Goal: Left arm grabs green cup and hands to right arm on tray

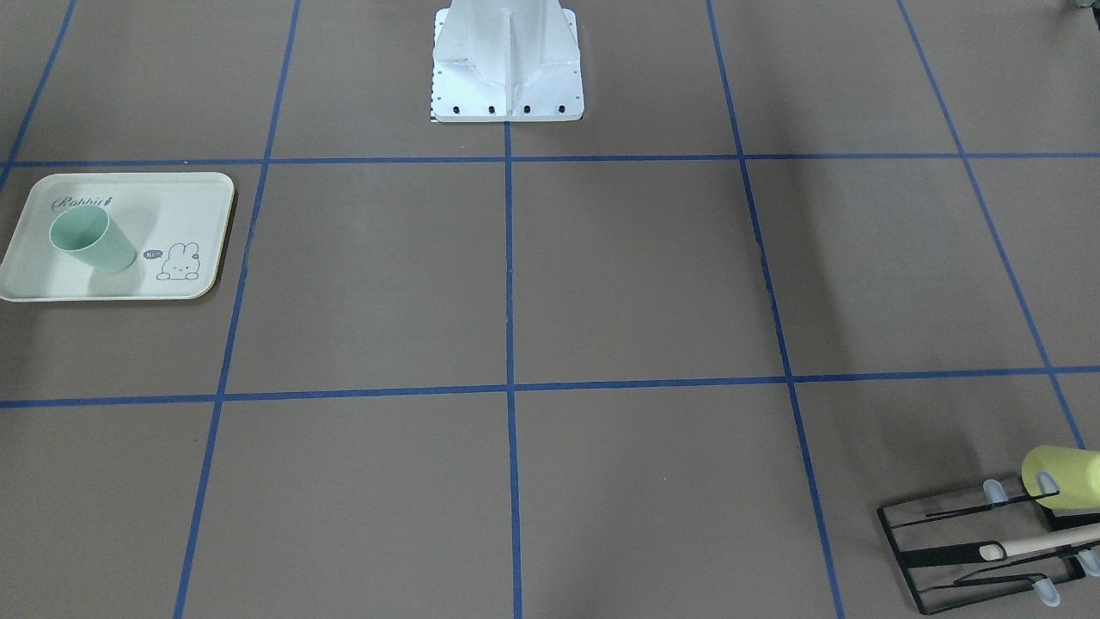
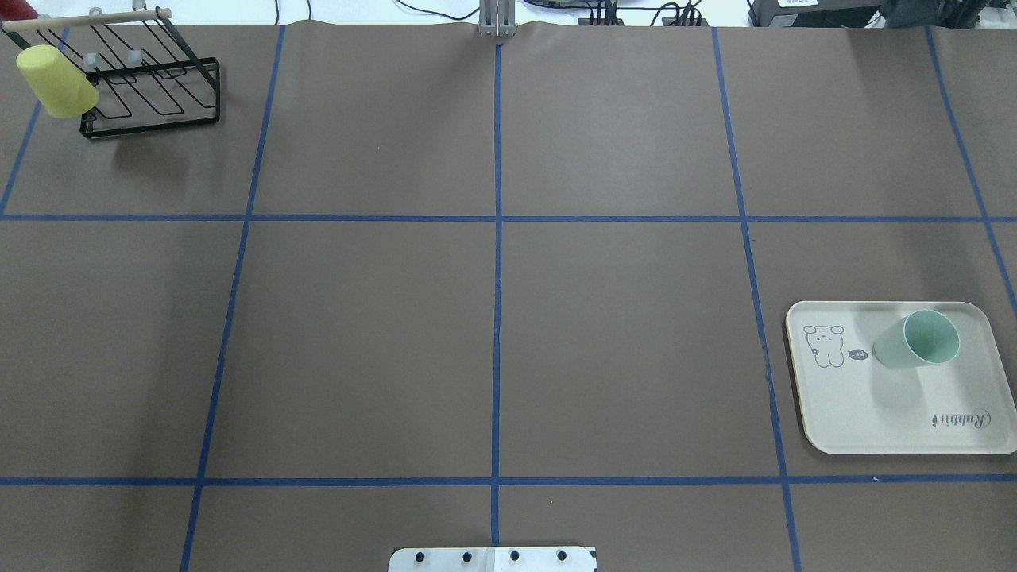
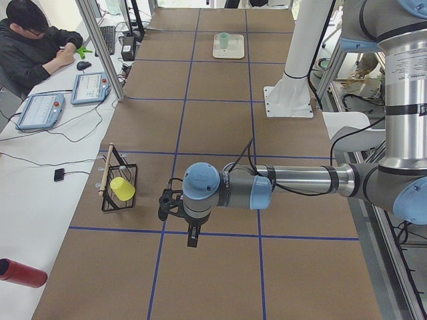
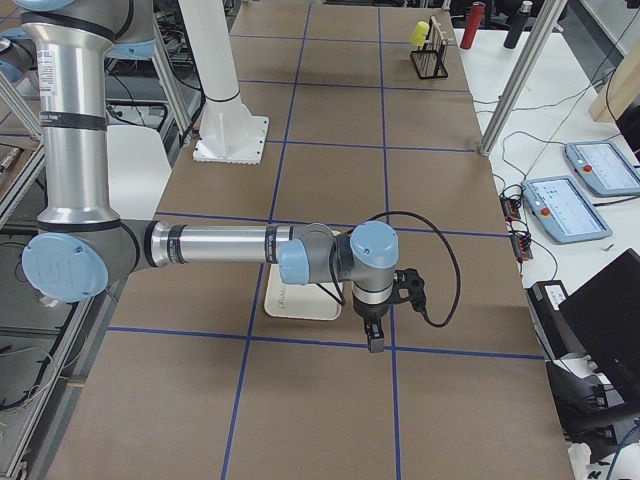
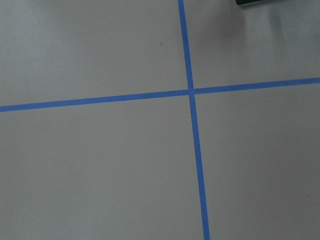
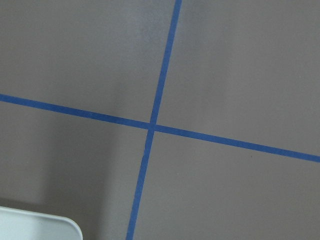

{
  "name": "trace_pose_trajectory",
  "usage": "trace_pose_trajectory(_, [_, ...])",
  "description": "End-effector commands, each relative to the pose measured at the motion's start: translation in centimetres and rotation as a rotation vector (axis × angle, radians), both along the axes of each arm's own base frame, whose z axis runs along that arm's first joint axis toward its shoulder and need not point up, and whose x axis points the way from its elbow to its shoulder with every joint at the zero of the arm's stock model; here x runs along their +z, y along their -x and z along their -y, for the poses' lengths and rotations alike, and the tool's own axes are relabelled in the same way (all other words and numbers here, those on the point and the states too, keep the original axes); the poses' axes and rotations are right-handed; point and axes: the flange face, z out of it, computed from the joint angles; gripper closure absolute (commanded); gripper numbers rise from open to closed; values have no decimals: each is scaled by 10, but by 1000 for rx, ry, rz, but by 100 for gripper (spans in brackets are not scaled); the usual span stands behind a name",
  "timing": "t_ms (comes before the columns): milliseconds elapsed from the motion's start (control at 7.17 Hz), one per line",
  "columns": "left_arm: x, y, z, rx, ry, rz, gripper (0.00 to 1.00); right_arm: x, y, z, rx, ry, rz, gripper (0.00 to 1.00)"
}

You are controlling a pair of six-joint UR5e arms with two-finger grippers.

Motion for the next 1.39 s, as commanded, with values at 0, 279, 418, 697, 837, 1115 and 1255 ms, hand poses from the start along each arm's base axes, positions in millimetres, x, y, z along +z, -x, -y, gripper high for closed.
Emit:
trace_pose_trajectory(0, [-11, 1, 1, -14, -10, 0, 0, 8, -1, -12, 5, 19, 1, 0])
trace_pose_trajectory(279, [9, -1, -14, -6, 25, 9, 0, 8, -1, -17, 6, 20, 10, 0])
trace_pose_trajectory(418, [33, -4, -39, -4, 49, 7, 0, 11, -1, -26, 5, 25, 9, 0])
trace_pose_trajectory(697, [24, -4, -34, -11, 9, 1, 0, 14, -1, -29, 5, 29, 10, 0])
trace_pose_trajectory(837, [23, -4, -32, -11, 8, 2, 0, 12, 0, -29, 3, 28, 15, 0])
trace_pose_trajectory(1115, [20, -5, -30, -2, -6, 2, 0, 7, 3, -30, -2, 31, 59, 0])
trace_pose_trajectory(1255, [14, -5, -29, -2, -20, 2, 0, 7, 3, -29, -1, 29, 56, 0])
